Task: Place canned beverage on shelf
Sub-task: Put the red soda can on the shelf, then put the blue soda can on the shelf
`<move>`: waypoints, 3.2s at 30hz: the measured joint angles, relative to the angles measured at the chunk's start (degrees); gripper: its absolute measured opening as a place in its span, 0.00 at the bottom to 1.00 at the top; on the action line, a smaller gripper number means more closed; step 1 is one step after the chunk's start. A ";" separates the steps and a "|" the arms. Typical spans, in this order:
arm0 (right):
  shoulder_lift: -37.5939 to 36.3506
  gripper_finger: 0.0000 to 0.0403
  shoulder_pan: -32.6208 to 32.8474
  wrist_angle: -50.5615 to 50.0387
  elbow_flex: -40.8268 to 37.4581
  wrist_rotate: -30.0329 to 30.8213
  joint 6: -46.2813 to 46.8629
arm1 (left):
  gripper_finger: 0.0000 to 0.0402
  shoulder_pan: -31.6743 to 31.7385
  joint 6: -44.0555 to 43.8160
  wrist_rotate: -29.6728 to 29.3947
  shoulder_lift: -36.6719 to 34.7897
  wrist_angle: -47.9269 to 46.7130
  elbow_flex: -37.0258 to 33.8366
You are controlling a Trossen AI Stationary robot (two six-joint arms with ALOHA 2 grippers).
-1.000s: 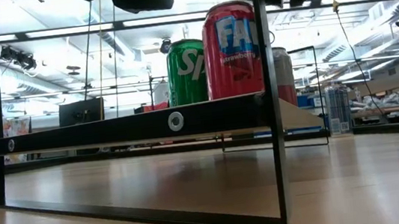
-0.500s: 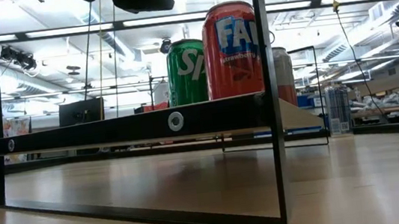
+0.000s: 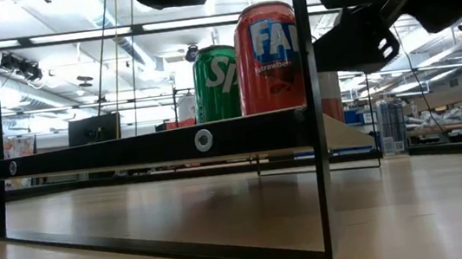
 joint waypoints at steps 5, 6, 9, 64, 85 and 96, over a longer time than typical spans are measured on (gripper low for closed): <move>0.00 0.98 -1.97 -1.62 0.00 -3.01 0.12 | 0.99 0.02 0.00 -0.03 0.00 0.00 0.00; 0.00 0.98 -2.28 -2.55 0.00 -3.01 0.40 | 0.99 0.02 0.00 -0.04 -0.01 0.00 0.00; 0.00 0.96 -3.06 -4.58 0.00 -3.19 1.35 | 0.99 0.02 0.00 -0.03 0.00 0.00 0.00; -39.46 0.86 -17.35 -76.54 0.00 -20.41 27.02 | 0.99 9.27 -1.69 -10.22 -8.41 -2.59 -0.02; -39.49 0.86 -51.92 -106.54 9.48 -25.05 17.00 | 0.89 12.22 1.41 -10.61 -17.79 -0.92 -10.16; -35.99 0.86 -69.21 -103.95 16.23 -18.93 7.04 | 0.88 14.17 7.19 -10.59 -20.62 7.02 -16.58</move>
